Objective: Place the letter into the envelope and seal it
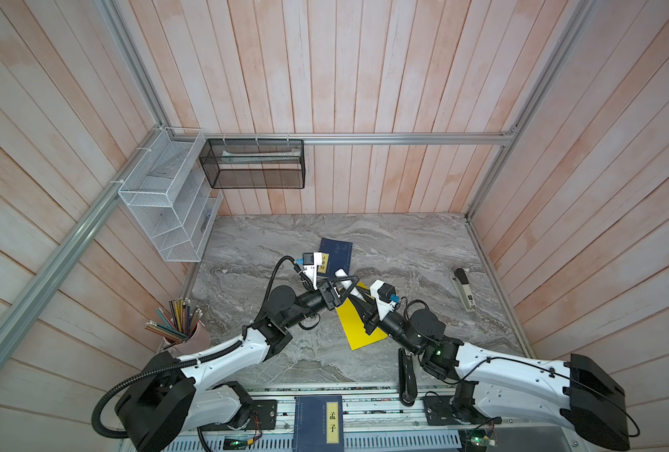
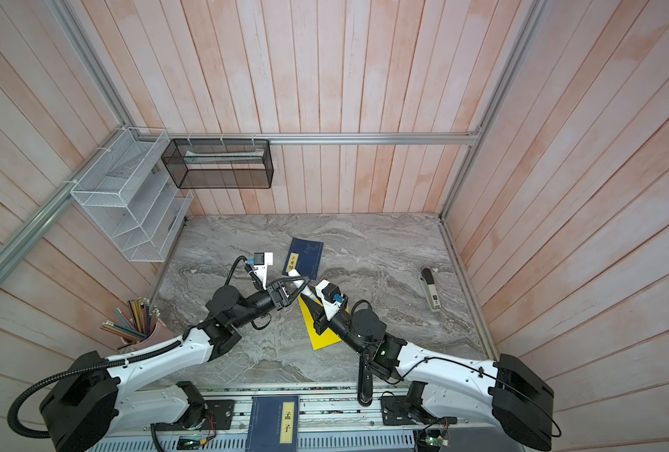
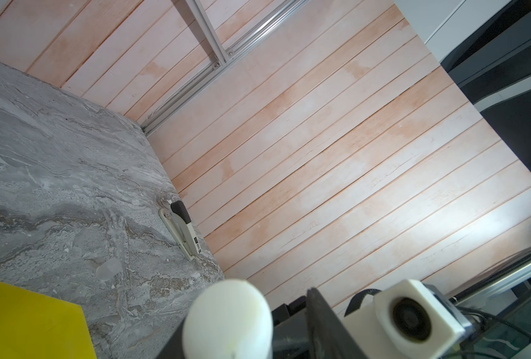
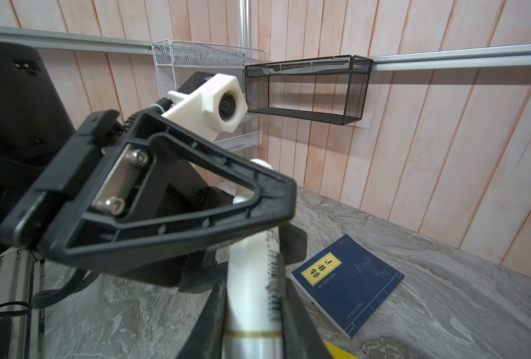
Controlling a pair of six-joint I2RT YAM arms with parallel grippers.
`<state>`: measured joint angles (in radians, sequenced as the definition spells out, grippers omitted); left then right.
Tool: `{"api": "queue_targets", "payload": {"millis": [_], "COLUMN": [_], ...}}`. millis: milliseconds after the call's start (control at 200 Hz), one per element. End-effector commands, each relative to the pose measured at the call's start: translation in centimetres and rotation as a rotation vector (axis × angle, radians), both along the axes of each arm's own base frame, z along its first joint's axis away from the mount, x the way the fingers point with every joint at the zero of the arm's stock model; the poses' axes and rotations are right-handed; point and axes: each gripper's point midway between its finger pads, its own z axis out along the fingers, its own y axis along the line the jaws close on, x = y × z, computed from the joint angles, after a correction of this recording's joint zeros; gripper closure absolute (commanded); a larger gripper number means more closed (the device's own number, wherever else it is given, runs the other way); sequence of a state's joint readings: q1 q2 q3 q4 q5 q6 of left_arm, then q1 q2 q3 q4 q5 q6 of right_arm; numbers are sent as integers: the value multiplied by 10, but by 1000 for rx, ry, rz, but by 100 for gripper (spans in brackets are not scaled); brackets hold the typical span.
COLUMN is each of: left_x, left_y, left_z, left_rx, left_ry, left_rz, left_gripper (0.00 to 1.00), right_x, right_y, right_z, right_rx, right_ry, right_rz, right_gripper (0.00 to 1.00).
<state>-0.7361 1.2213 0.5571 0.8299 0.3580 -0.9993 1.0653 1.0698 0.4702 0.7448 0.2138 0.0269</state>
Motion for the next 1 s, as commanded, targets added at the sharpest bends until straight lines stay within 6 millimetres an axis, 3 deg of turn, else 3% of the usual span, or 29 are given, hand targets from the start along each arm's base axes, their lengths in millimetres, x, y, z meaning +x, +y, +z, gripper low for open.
{"api": "queue_targets", "payload": {"millis": [0, 270, 360, 640, 885, 995], "left_x": [-3, -3, -3, -2, 4, 9], "left_y": [1, 0, 0, -1, 1, 4], "left_z": [1, 3, 5, 9, 7, 3], "left_rx": [-10, -23, -31, -41, -16, 22], "left_ry": [-25, -33, -35, -41, -38, -32], "left_rz": [1, 1, 2, 4, 33, 67], "left_gripper": [54, 59, 66, 73, 100, 100], "right_x": [10, 13, 13, 10, 8, 8], "right_y": [-6, -5, -5, -1, -4, -10], "right_z": [23, 28, 29, 29, 21, 14], "right_rx": [75, 92, 97, 97, 49, 20], "right_ry": [-21, -20, -21, -17, -5, 8], "right_rz": [-59, -68, -68, -41, -39, -58], "right_gripper": [79, 79, 80, 79, 66, 60]}}
